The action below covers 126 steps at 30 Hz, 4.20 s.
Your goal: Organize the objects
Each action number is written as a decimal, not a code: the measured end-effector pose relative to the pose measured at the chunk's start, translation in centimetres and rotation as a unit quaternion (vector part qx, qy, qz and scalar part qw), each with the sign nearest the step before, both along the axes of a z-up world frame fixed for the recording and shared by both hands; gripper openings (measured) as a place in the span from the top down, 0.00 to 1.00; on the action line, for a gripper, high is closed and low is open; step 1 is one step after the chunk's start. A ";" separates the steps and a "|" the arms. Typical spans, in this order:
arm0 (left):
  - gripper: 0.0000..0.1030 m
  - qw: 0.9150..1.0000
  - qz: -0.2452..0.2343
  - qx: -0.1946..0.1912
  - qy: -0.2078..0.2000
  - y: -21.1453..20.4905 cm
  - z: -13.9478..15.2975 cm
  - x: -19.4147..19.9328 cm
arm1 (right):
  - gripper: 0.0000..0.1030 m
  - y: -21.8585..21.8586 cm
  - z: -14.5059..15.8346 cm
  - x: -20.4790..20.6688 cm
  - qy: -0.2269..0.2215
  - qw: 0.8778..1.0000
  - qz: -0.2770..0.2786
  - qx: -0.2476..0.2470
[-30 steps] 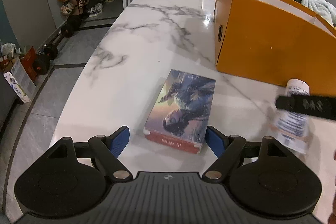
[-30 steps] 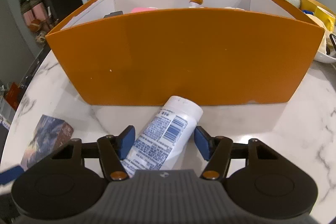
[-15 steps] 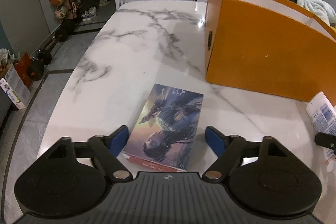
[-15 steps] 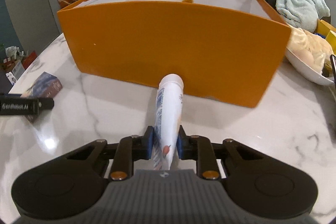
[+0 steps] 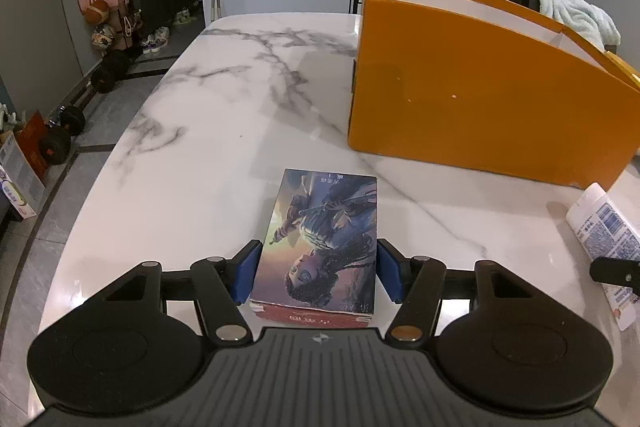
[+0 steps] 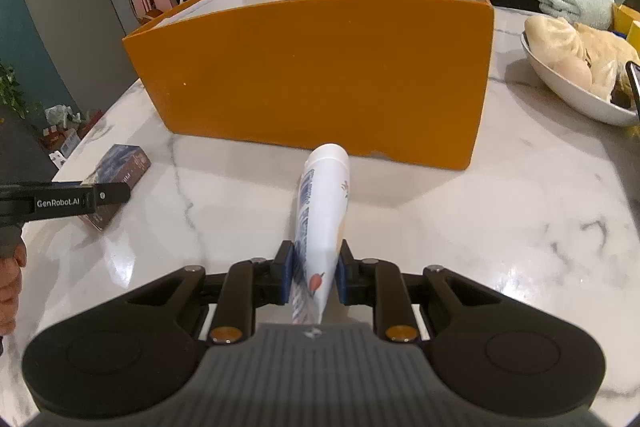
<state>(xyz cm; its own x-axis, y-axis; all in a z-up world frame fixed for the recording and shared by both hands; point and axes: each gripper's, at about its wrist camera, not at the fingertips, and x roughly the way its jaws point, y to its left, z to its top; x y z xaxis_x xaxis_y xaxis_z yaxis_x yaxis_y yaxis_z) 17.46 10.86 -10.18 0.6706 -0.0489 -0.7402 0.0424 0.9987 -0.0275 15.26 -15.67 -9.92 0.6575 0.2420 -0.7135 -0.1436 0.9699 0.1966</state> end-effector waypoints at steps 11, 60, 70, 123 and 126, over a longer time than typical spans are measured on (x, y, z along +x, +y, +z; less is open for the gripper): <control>0.32 1.000 -0.006 -0.024 0.004 -0.2 0.5 -1.1 | 0.81 -1.5 1.5 -1.3 -0.003 1.000 0.006 0.014; 0.33 0.994 -0.087 0.010 -0.062 -11.4 10.4 12.3 | 0.81 -3.1 12.8 10.3 -0.093 0.995 0.046 -0.009; 0.33 0.996 -0.073 0.047 -0.032 -12.5 8.5 16.2 | 0.81 -2.4 11.1 16.2 -0.050 0.997 0.048 -0.024; 0.15 0.998 -0.040 0.046 -0.035 -11.0 11.3 13.1 | 0.39 -2.4 13.0 15.0 -0.037 0.998 0.015 -0.045; 0.15 0.997 -0.043 0.048 -0.043 -10.7 12.0 11.9 | 0.38 -2.4 13.9 13.4 -0.046 0.998 0.018 -0.044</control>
<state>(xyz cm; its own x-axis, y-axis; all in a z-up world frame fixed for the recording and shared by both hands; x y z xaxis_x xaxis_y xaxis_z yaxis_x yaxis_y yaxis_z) 29.36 0.17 1.82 0.7284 -0.0407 -0.6840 0.1253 0.9893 0.0746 28.64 -18.11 4.00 0.7129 0.2055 -0.6705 -0.1915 0.9768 0.0958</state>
